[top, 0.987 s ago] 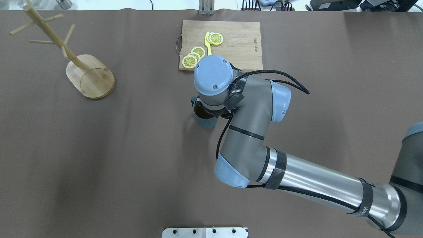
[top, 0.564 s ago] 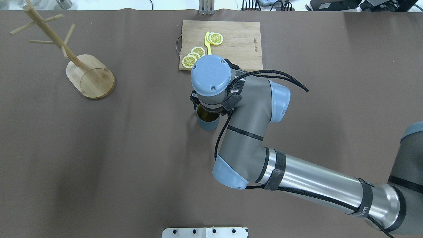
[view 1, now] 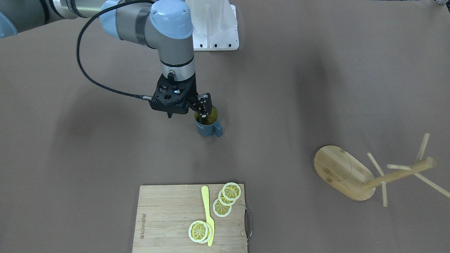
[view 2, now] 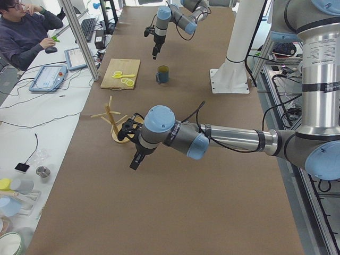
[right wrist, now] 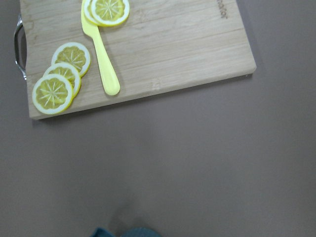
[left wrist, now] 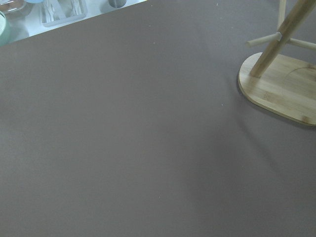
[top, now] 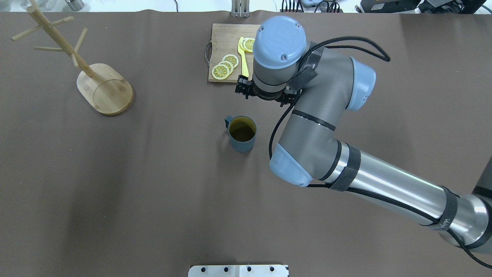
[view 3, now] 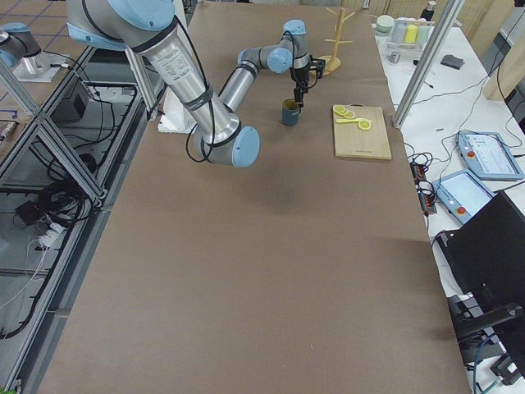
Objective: Hang cup on storage rack
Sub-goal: 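Release the mug and withdraw the right arm while the left arm reaches forward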
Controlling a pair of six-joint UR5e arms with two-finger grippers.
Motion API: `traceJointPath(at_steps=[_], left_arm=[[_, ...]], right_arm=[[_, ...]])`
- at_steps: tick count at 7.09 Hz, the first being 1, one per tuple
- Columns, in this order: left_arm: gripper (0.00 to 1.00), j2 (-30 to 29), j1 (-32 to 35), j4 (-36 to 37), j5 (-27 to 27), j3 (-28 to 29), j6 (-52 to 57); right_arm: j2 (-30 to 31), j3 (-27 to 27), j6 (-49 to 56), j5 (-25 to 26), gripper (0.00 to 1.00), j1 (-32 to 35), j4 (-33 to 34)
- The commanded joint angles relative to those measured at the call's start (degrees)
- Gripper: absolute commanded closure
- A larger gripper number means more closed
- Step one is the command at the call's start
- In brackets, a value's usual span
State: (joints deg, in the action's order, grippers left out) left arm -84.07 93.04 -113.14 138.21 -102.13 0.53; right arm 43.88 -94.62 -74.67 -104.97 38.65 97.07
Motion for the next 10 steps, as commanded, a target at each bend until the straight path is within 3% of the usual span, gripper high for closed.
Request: traceJointPath(at_steps=[1,2,3,5,8,10], left_arm=[[0.01,-0.9,-1.2,-10.3,4.1,-2.0,-12.3],[0.01,-1.8,-4.3,-18.5,7.3,-2.1,-20.8],[0.01,-3.2,-7.8,-25.9,7.0,-2.2,-29.5],[0.01,-6.6,-13.1,-29.6,6.1,-3.5,-35.1],[0.01,-12.6,-27.3,-29.3,-6.9,-2.8,-36.5],[0.02,-20.1,-38.2,-29.6,-16.6,2.1,-36.4]], right_arm=[[5.2,-0.7,12.7,-7.2,0.00,8.9,-0.7],[8.3,-0.8,20.9,-11.8,0.00,13.3,-0.8],[11.6,-0.8,27.2,-13.9,0.00,17.1,-1.9],[20.6,-0.7,38.3,-20.8,0.00,25.3,-7.0],[31.8,-0.7,57.5,-22.0,0.00,35.2,-7.6],[37.3,-0.7,65.1,-24.7,0.00,41.2,-7.6]])
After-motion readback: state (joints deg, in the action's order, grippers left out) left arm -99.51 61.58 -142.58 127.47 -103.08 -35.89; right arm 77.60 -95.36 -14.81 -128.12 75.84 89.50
